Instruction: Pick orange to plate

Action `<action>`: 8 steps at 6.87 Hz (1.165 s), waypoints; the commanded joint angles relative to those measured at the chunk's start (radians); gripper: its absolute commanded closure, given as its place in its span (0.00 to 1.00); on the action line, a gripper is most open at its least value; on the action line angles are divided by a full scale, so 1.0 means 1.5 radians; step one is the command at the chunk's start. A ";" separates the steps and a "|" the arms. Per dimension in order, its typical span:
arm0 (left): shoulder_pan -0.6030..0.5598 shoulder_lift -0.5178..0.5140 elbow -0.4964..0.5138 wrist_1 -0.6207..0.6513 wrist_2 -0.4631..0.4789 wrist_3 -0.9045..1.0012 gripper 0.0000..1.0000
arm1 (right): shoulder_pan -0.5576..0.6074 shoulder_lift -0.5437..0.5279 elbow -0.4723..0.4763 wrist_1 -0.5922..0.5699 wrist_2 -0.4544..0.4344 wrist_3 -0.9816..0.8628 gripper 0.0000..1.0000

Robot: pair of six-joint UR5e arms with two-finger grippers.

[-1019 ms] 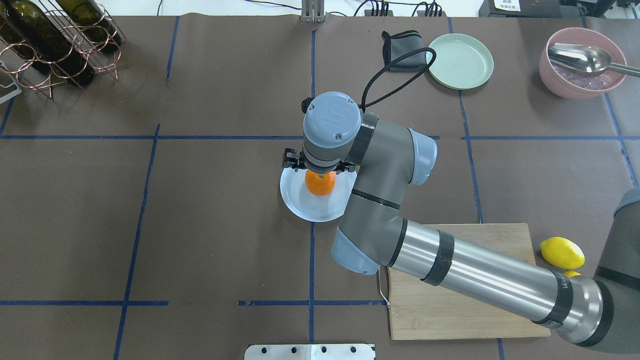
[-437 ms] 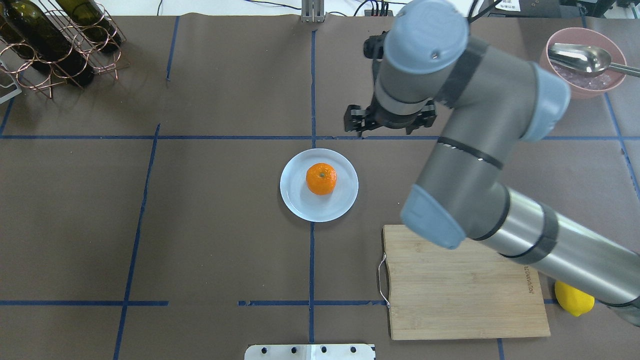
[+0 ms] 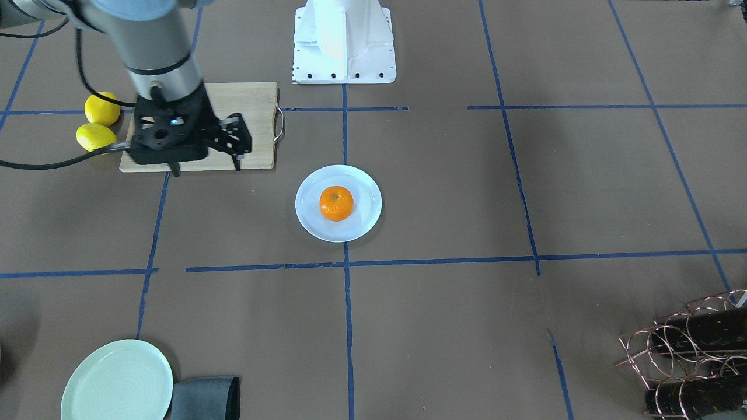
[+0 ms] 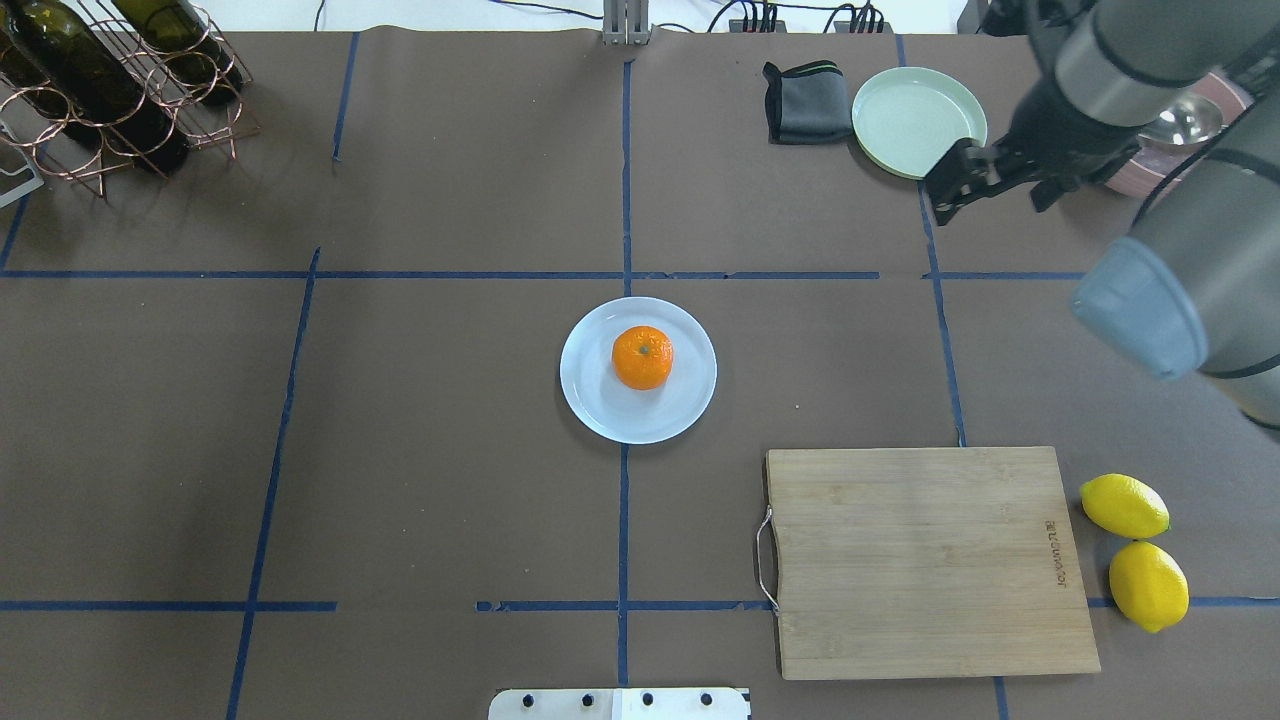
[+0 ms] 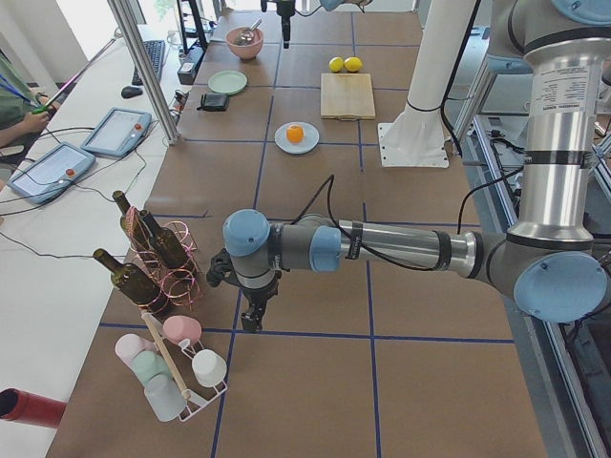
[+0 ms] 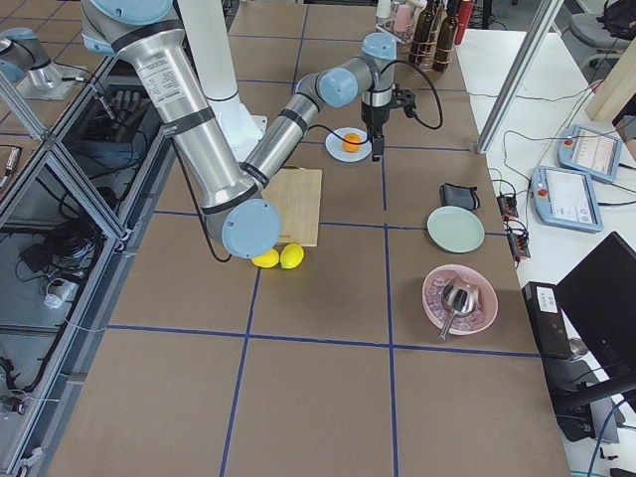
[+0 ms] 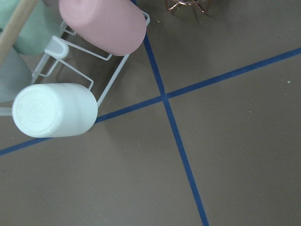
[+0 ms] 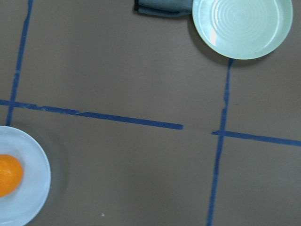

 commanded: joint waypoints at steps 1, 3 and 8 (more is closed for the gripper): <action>-0.007 0.006 0.006 0.001 -0.020 -0.003 0.00 | 0.115 -0.109 -0.001 0.001 0.056 -0.183 0.00; -0.008 0.006 0.006 0.001 -0.019 -0.004 0.00 | 0.204 -0.185 -0.040 0.003 0.111 -0.321 0.00; -0.008 0.006 0.011 0.001 -0.018 -0.003 0.00 | 0.359 -0.299 -0.178 0.082 0.165 -0.570 0.00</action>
